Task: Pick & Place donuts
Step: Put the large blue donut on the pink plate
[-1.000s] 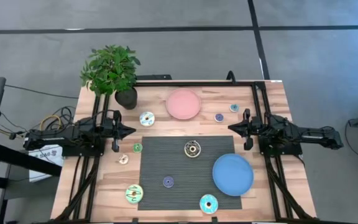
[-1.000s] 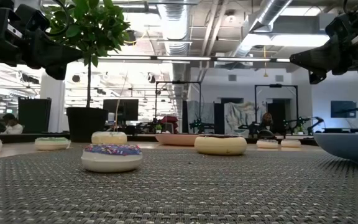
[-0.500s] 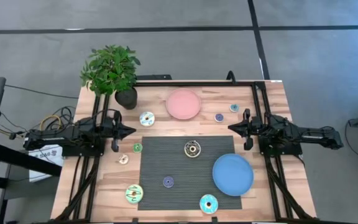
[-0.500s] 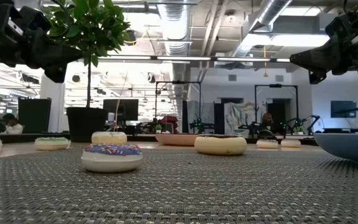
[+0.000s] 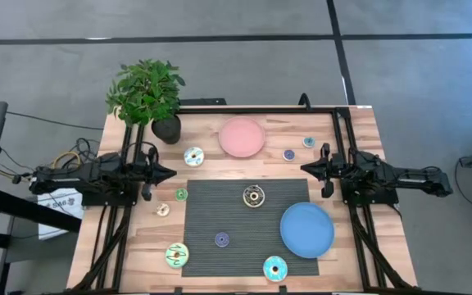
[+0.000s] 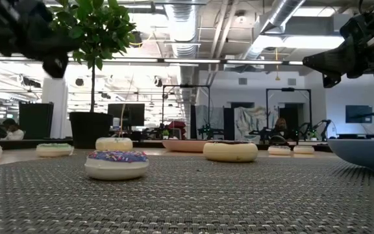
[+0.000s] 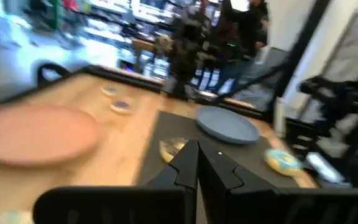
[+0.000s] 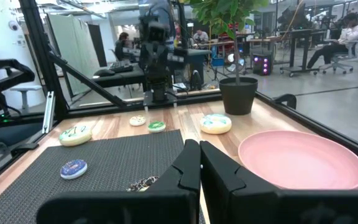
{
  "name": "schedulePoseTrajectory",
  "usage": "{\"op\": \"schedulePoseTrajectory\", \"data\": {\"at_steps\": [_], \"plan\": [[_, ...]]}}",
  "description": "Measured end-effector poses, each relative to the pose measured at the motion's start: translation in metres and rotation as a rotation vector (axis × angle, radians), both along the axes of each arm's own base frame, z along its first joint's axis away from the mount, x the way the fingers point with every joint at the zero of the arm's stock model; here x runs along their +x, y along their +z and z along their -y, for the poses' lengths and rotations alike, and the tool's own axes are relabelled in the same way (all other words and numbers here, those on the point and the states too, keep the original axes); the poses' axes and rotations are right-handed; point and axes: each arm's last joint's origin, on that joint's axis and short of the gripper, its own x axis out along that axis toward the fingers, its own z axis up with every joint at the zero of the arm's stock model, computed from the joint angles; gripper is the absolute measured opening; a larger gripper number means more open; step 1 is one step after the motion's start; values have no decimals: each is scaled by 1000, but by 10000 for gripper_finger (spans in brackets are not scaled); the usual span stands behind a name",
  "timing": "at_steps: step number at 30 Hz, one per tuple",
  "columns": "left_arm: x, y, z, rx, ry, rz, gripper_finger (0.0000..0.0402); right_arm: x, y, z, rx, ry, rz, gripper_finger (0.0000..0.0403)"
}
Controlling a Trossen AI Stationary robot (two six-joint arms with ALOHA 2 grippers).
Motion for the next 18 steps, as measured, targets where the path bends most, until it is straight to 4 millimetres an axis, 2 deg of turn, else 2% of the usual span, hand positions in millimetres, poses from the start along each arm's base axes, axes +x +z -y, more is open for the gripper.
{"op": "schedulePoseTrajectory", "data": {"at_steps": [4,7,12,18], "plan": [[6,27,2,93,120,-75,0,0,0,0,0,0,0,0],[20,46,6,110,177,-129,0,0,0,0,0,0,0,0],[59,65,23,41,278,-262,0,0,0,0,0,0,0,0],[114,76,61,129,355,-377,0,0,0,0,0,0,0,0]]}}
